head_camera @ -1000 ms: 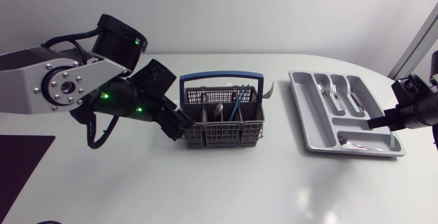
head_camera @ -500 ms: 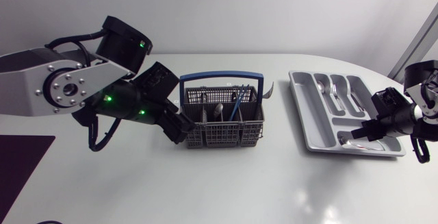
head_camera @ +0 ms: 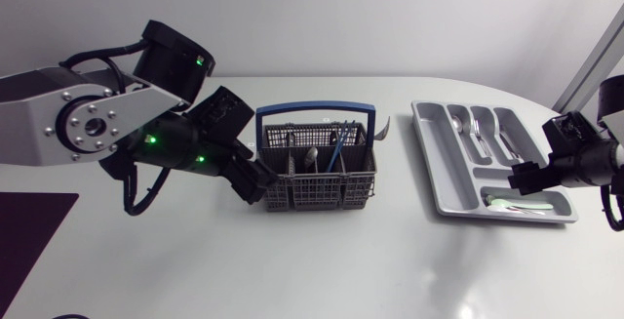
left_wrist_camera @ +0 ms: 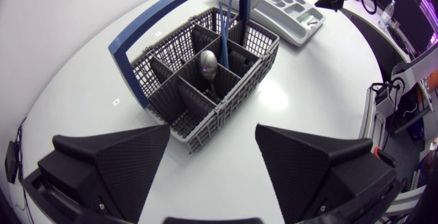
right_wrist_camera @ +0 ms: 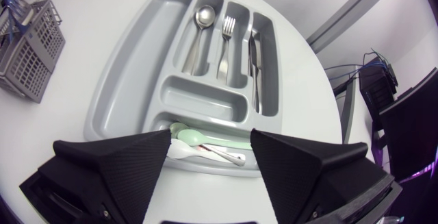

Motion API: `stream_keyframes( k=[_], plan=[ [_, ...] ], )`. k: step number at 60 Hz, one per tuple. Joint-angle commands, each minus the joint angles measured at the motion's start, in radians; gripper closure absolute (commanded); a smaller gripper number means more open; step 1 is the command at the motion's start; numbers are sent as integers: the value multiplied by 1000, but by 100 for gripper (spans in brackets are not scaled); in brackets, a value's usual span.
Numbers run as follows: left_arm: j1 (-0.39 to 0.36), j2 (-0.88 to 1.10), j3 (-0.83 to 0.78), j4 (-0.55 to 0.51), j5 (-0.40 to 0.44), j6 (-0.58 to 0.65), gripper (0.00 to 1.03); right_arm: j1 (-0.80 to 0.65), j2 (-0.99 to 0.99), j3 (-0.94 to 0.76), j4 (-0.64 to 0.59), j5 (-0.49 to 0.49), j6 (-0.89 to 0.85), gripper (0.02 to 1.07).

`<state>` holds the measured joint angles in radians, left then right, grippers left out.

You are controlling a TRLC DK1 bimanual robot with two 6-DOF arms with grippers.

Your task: Unload the cutlery basket into the drawer organizer.

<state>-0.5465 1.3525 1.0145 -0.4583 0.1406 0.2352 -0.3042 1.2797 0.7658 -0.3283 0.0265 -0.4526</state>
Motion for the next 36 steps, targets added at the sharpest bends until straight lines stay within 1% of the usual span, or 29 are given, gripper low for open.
stream_keyframes(
  k=[1,6,10,17,23,25,27,32,36],
  plan=[
    [-6,-27,-4,-11,-9,-17,16,48,-105,12,-34,-31,15,17],
    [-6,-29,-8,-10,-9,-17,16,117,-177,23,-84,-36,32,17],
    [-6,-32,-13,-10,-10,-19,16,169,-232,26,-114,-59,135,17],
    [-9,-38,-25,-8,-19,-22,16,257,-299,44,-176,-180,279,17],
    [-9,-38,-33,-2,-22,-22,16,387,-303,81,-216,-211,374,17],
    [-9,-38,-36,3,-24,-22,16,439,-298,96,-222,-215,405,13],
    [-7,-38,-37,6,-24,-22,16,481,-290,113,-229,-217,445,6],
    [-9,-36,-42,23,-24,-23,16,580,-261,153,-218,-243,562,6],
    [-10,-36,-47,30,-24,-23,16,649,-217,190,-215,-247,603,6]
  ],
)
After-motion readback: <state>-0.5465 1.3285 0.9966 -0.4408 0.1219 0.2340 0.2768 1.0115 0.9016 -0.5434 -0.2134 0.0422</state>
